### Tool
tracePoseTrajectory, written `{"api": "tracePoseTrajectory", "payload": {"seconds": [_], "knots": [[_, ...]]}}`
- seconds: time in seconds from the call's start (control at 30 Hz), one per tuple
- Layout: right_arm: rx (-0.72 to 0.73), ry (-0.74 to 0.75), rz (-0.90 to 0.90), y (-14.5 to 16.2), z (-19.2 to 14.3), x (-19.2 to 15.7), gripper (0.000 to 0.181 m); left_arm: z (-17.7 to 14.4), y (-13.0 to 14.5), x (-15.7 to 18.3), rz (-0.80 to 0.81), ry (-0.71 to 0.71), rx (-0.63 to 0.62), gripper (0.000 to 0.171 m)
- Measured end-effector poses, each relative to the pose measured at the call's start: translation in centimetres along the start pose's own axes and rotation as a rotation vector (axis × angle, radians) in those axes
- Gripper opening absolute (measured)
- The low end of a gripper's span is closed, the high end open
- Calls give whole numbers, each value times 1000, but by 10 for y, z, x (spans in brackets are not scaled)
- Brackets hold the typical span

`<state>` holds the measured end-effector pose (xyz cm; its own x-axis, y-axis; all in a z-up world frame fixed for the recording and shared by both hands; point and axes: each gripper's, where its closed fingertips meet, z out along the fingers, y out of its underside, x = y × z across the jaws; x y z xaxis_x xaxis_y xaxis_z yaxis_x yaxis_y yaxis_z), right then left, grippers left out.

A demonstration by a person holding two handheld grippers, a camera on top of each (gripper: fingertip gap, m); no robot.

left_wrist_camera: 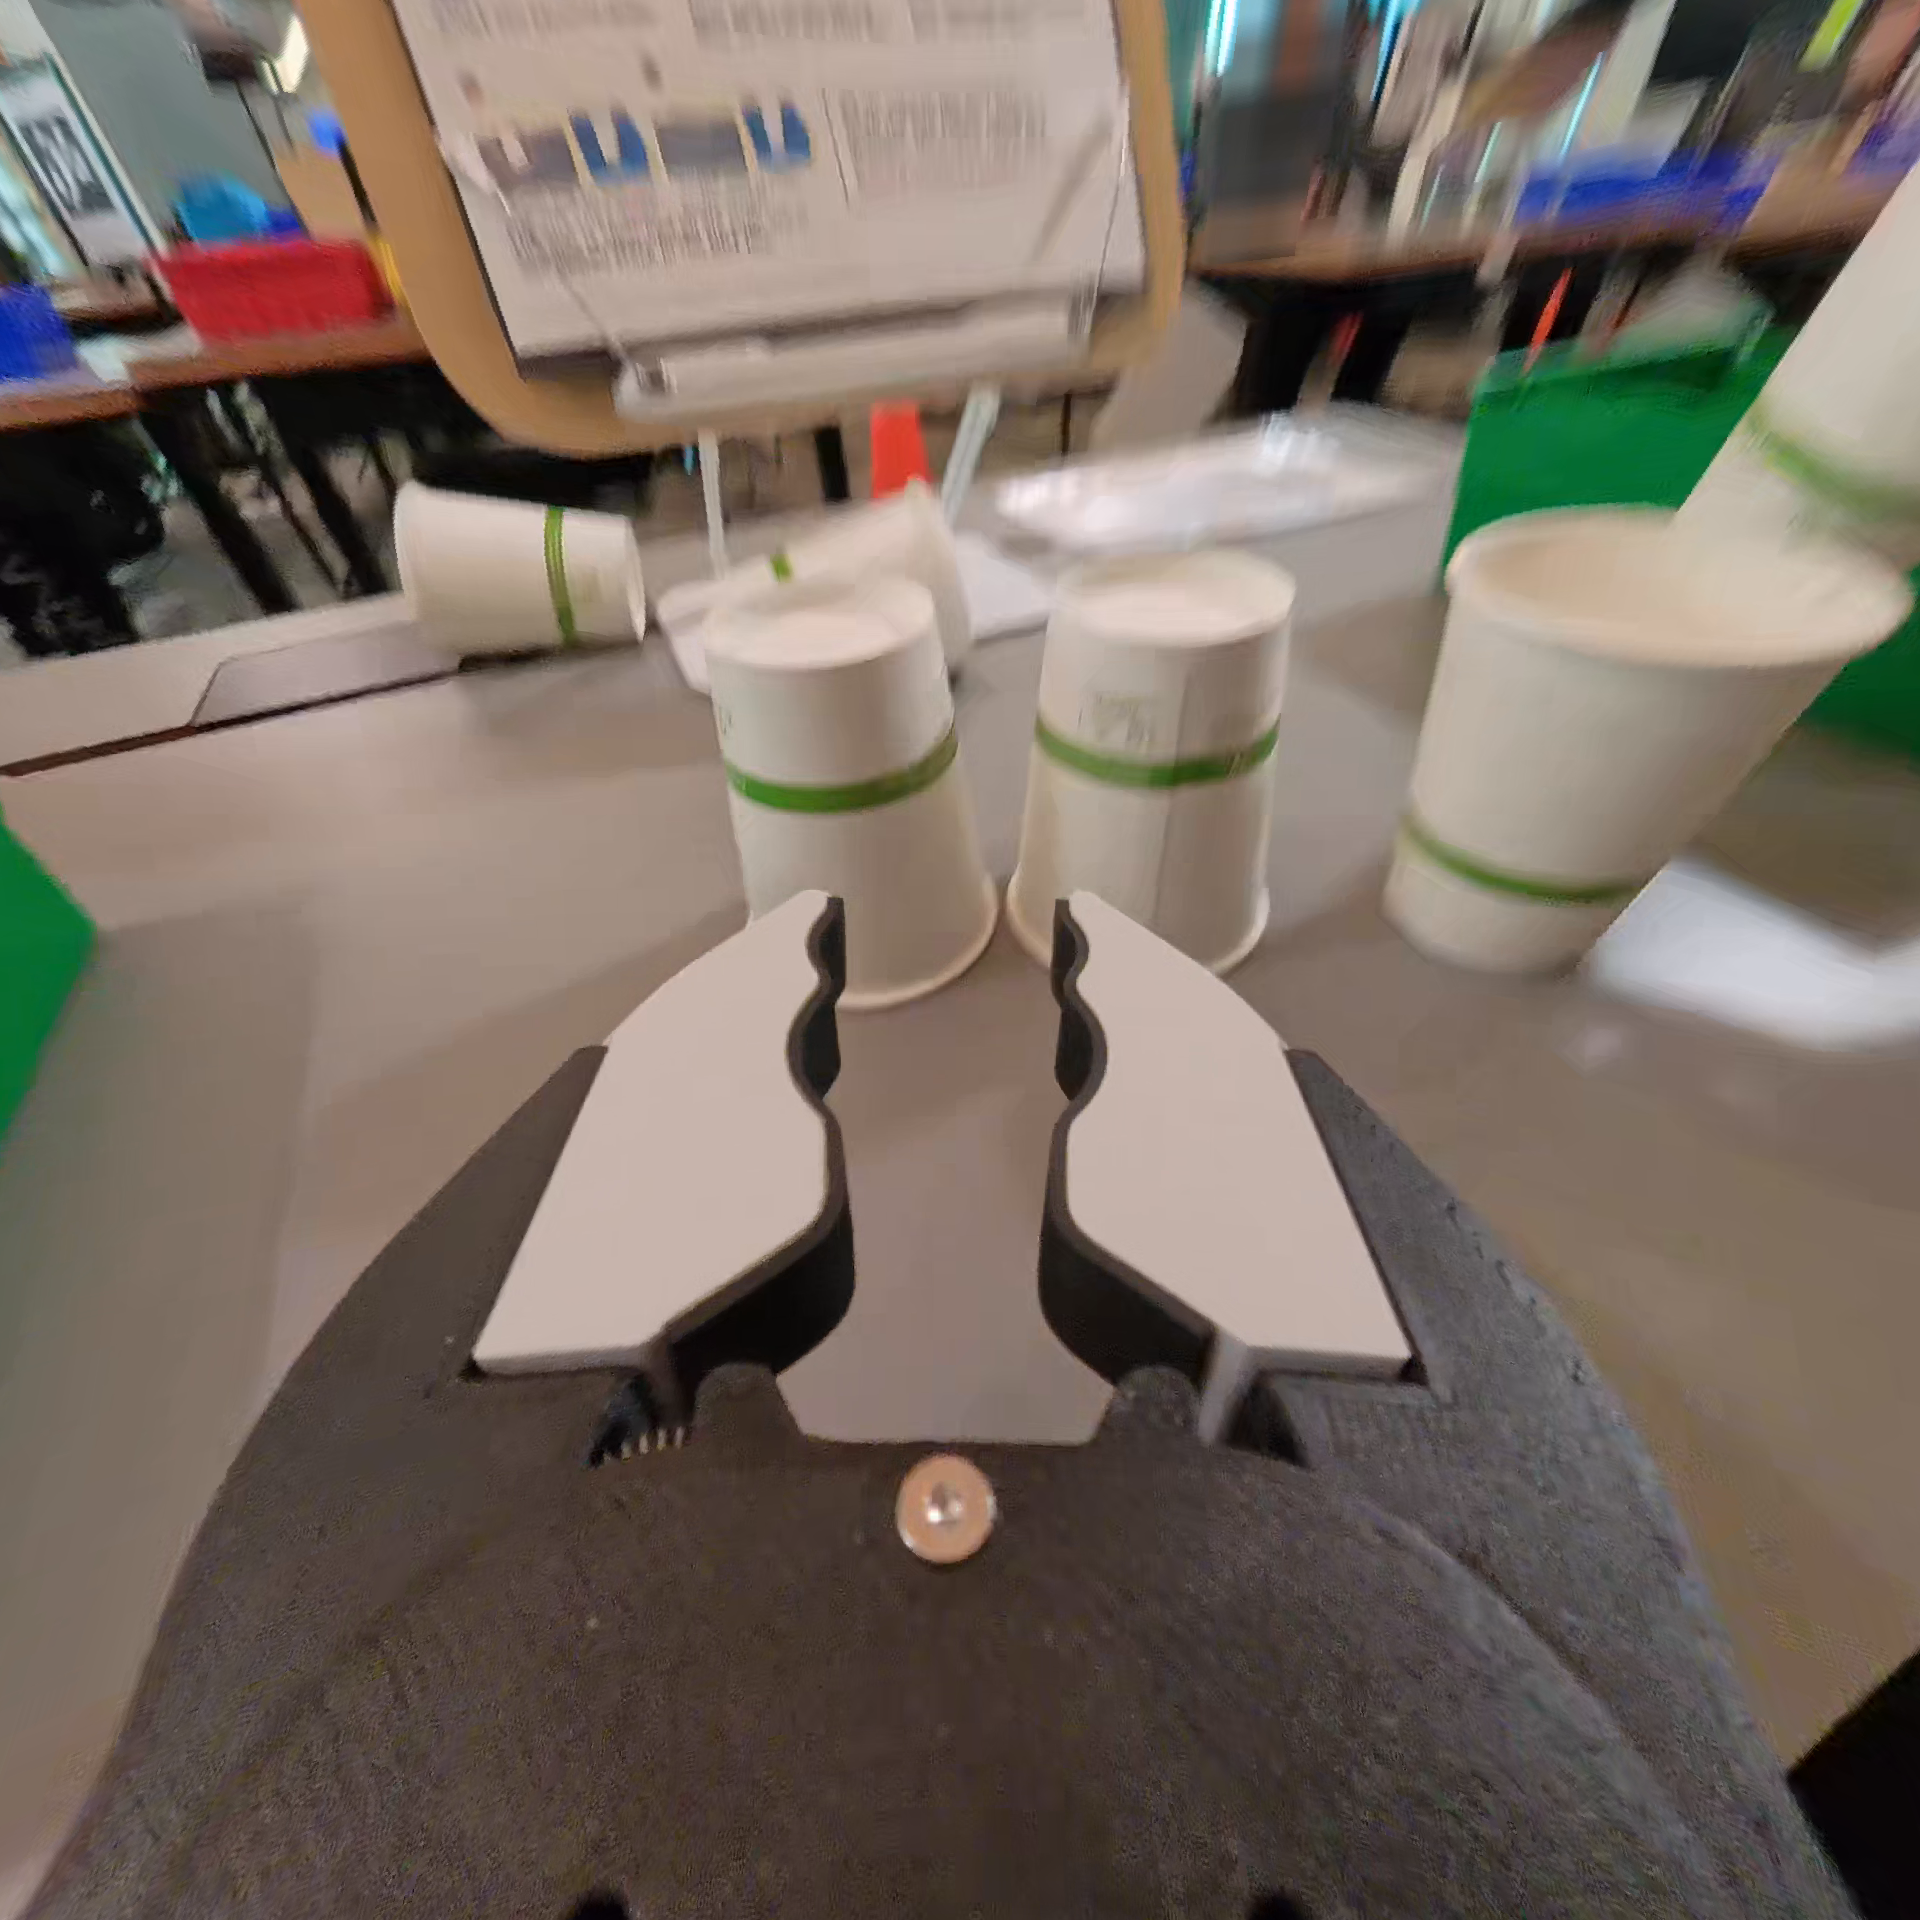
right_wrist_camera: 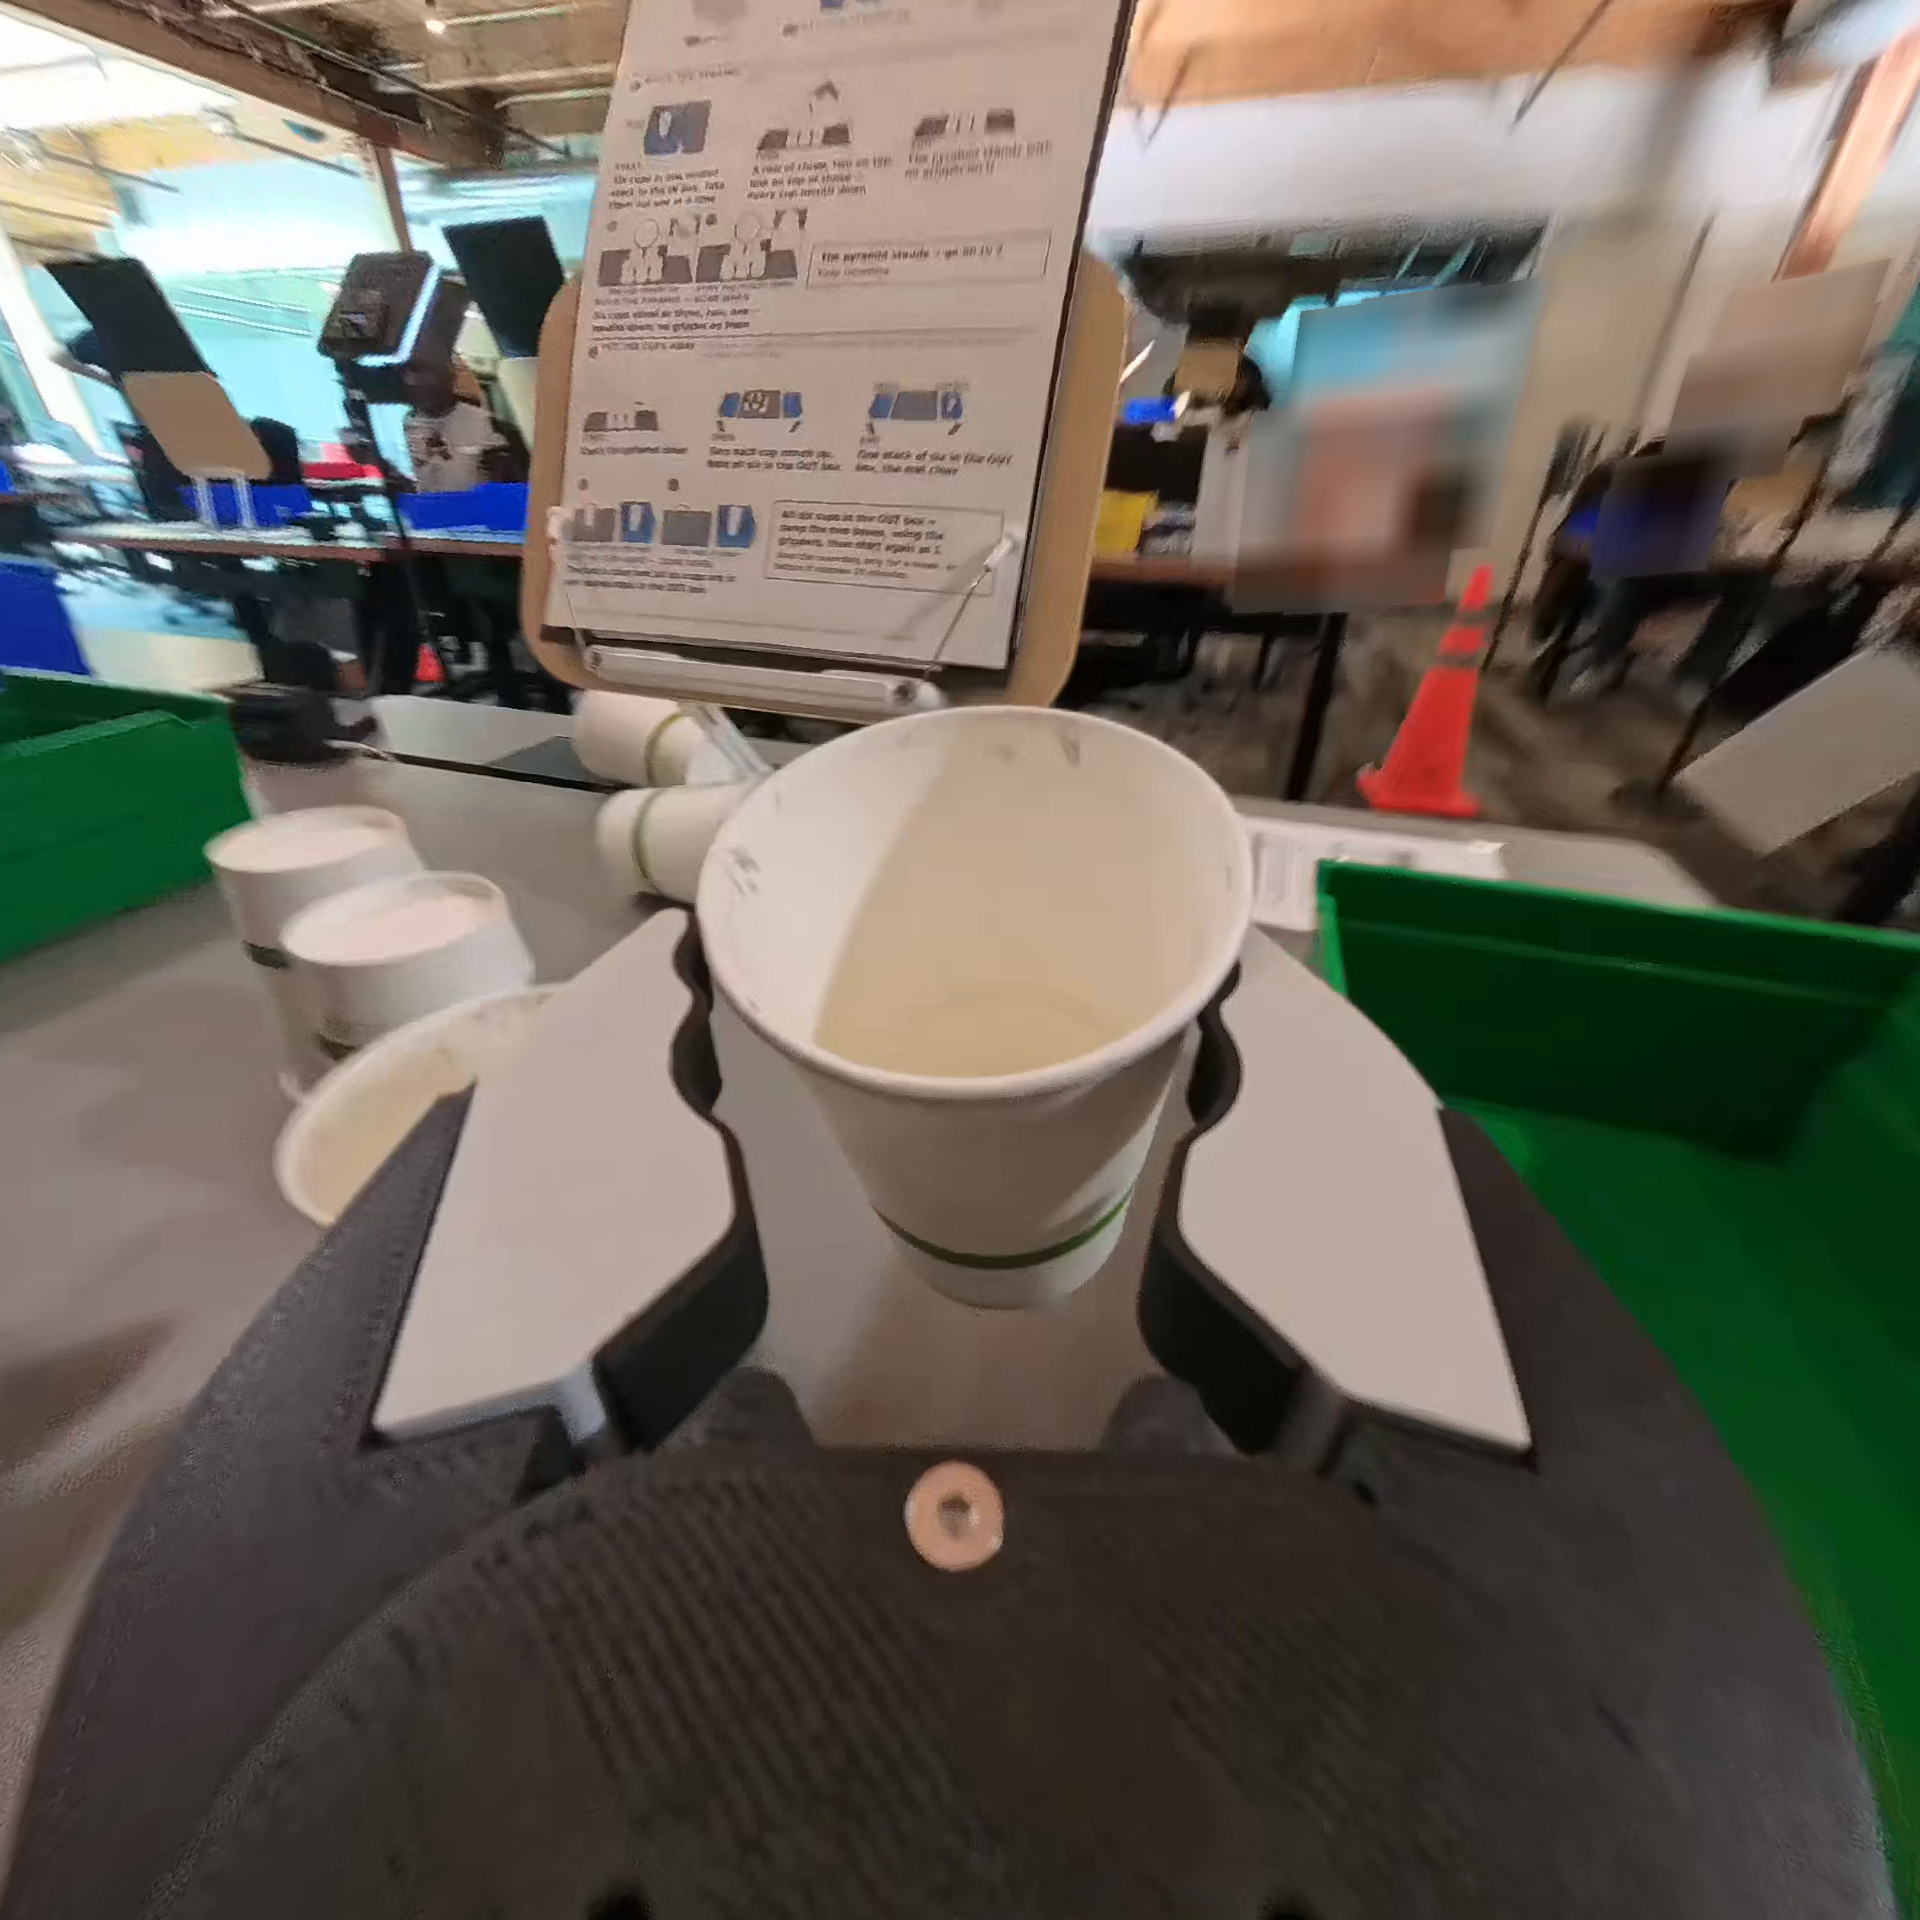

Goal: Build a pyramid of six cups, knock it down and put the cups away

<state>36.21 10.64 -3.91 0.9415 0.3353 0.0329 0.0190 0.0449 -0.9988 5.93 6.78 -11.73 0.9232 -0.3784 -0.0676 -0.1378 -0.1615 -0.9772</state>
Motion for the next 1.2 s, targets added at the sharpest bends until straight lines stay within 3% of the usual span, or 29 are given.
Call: {"api": "tracePoseTrajectory", "payload": {"seconds": [0.07,0.17,0.23,0.33,0.47,0.7,0.9,1.07,1.2], "knots": [[-35,-29,83,-10,3,-5,92,0,-7,5,45,36,-103,44],[8,4,123,-12,-3,-8,91,-5,-22,0,-109,35,-11,41],[-33,-11,84,1,1,-12,91,-7,-3,-2,-147,67,-34,41],[-88,-9,31,18,5,-11,91,-3,24,-18,-172,40,-163,48],[-112,-20,123,23,6,-13,91,-2,24,-24,-308,21,-146,46],[-247,-36,18,56,14,-20,92,4,29,-26,-244,12,-182,42],[-263,-29,40,57,18,-12,92,31,9,-45,-225,-35,-114,43],[-228,8,8,42,41,-3,92,58,-22,-67,-185,-120,-25,46],[-209,-14,49,38,57,-2,92,69,-26,-79,-181,-156,-22,46]]}}
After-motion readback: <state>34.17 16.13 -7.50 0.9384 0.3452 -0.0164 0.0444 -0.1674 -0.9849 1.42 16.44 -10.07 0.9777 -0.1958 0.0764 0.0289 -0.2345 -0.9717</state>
